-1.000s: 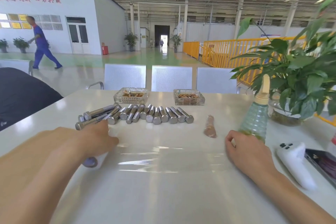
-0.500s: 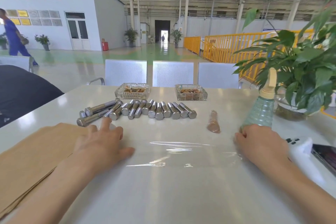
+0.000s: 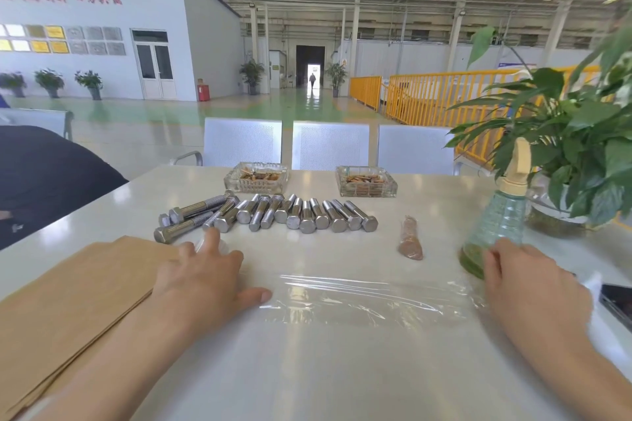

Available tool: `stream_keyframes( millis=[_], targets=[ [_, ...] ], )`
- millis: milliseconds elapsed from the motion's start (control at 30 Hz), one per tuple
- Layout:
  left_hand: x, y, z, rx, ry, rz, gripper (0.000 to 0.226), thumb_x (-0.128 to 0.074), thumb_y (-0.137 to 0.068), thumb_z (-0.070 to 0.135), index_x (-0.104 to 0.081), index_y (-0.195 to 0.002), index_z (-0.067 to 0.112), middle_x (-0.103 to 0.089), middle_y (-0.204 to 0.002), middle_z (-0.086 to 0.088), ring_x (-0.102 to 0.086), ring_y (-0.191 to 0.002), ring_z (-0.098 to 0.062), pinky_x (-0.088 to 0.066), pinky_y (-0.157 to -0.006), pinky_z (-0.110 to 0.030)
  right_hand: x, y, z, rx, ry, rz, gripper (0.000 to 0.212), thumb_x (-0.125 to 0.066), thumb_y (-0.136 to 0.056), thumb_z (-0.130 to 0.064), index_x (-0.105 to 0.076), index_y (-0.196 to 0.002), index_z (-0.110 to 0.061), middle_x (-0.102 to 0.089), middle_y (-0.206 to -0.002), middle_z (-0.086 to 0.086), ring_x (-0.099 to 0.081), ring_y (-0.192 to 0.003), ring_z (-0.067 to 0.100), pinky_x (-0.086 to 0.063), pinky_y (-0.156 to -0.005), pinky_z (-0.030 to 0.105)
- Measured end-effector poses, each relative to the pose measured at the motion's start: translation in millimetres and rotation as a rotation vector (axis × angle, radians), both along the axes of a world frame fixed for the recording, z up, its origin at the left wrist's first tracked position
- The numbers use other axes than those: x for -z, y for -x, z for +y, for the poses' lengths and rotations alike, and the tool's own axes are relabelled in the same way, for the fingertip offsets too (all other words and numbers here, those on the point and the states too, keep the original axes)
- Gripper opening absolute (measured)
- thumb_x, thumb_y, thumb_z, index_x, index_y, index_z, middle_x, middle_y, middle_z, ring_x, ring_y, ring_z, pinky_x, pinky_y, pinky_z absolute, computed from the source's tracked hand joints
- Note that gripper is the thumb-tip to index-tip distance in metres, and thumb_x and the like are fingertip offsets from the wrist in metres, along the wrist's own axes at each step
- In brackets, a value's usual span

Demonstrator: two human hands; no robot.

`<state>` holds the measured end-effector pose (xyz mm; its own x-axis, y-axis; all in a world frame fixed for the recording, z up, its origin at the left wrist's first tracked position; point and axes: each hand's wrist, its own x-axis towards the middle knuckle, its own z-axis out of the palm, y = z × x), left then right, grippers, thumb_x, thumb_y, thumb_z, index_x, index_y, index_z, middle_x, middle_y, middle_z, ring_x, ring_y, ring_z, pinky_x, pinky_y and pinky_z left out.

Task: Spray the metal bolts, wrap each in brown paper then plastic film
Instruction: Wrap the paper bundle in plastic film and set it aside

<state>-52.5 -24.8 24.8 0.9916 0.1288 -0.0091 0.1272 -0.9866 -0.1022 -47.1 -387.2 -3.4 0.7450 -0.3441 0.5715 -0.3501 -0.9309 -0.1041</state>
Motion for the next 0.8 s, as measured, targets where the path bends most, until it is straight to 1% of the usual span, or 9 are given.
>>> stream_keyframes(
  millis=[33,100,200,333,433,567,633,700,800],
  targets=[
    [0.2,-0.1,-0.8,0.005,-0.001,0.006,0.068,-0.041,-0.081,0.089,-0.054,-0.123,0.038,-0.028,-0.141,0.001,-0.039,-0.129,-0.027,-0.048,-0.094,-0.041,-4.7,6.0,3.9,-0.057,0.006,-0.087,0.021,-0.049,-0.101,-0.032,-0.057,-0.084,-0.024,-0.052,-0.075,-0.003,-0.049,-0.064,0.028,-0.012,-0.054,0.027],
    [-0.8,0.0,-1.6,0.014,0.012,0.027,0.073,-0.041,-0.077,0.093,-0.055,-0.123,0.037,-0.028,-0.141,0.002,-0.038,-0.13,-0.026,-0.047,-0.096,-0.041,-13.6,16.4,16.0,-0.292,-0.017,-0.186,0.01,-0.058,-0.094,-0.025,-0.062,-0.086,-0.029,-0.057,-0.078,-0.008,-0.057,-0.069,0.028,-0.022,-0.054,0.025],
    [-5.7,-2.2,2.2,0.043,0.024,0.066,0.074,-0.045,-0.077,0.091,-0.057,-0.126,0.037,-0.024,-0.15,0.001,-0.024,-0.143,-0.028,-0.038,-0.109,-0.045,-18.2,18.7,43.0,-0.6,-0.03,0.017,0.015,-0.056,-0.093,-0.025,-0.06,-0.095,-0.039,-0.052,-0.081,-0.021,-0.059,-0.077,0.014,-0.047,-0.061,0.033],
    [-10.6,-3.5,10.8,0.12,0.033,0.042,0.066,-0.053,-0.084,0.079,-0.052,-0.137,0.041,-0.003,-0.167,0.002,0.007,-0.155,-0.028,-0.019,-0.123,-0.045,-12.1,6.7,60.3,-0.563,0.014,0.292,0.014,-0.048,-0.093,-0.023,-0.055,-0.099,-0.033,-0.058,-0.097,-0.015,-0.06,-0.092,0.017,-0.05,-0.075,0.034],
    [-6.8,-2.6,12.7,0.188,0.048,0.016,0.06,-0.055,-0.085,0.076,-0.052,-0.135,0.042,-0.002,-0.167,0.006,0.009,-0.156,-0.023,-0.013,-0.126,-0.044,-7.1,2.9,61.7,-0.475,0.038,0.407,0.016,-0.041,-0.093,-0.022,-0.052,-0.099,-0.031,-0.059,-0.103,-0.008,-0.059,-0.096,0.021,-0.047,-0.075,0.034],
    [0.0,-5.4,16.6,0.193,0.051,0.054,0.062,-0.051,-0.085,0.077,-0.053,-0.135,0.039,-0.008,-0.167,0.008,0.01,-0.156,-0.023,-0.009,-0.126,-0.047,-6.5,5.4,69.9,-0.452,0.111,0.356,0.018,-0.041,-0.097,-0.025,-0.054,-0.108,-0.032,-0.058,-0.122,-0.007,-0.058,-0.105,0.019,-0.047,-0.074,0.033],
    [1.3,-8.6,20.2,0.21,0.074,-0.01,0.06,-0.05,-0.086,0.076,-0.054,-0.134,0.04,-0.014,-0.165,0.009,0.001,-0.156,-0.021,-0.012,-0.125,-0.045,-10.2,6.9,78.7,-0.505,0.08,0.291,0.02,-0.042,-0.099,-0.029,-0.053,-0.115,-0.035,-0.053,-0.133,-0.009,-0.056,-0.111,0.016,-0.047,-0.076,0.033],
    [1.1,-11.7,25.7,0.228,0.174,-0.205,0.044,-0.046,-0.093,0.067,-0.057,-0.129,0.042,-0.03,-0.157,0.011,-0.022,-0.15,-0.02,-0.026,-0.12,-0.042,-12.5,9.5,91.3,-0.613,0.015,0.266,0.02,-0.04,-0.102,-0.035,-0.05,-0.119,-0.039,-0.051,-0.118,-0.016,-0.051,-0.116,0.011,-0.045,-0.079,0.031],
    [-4.9,-20.5,45.2,0.142,0.368,-0.525,0.024,-0.041,-0.099,0.039,-0.062,-0.11,0.038,-0.057,-0.116,0.009,-0.056,-0.11,-0.027,-0.05,-0.091,-0.044,-10.2,14.3,113.3,-0.784,-0.081,0.258,0.019,-0.04,-0.103,-0.04,-0.044,-0.121,-0.045,-0.046,-0.105,-0.024,-0.04,-0.111,-0.001,-0.035,-0.078,0.027]
  ],
)
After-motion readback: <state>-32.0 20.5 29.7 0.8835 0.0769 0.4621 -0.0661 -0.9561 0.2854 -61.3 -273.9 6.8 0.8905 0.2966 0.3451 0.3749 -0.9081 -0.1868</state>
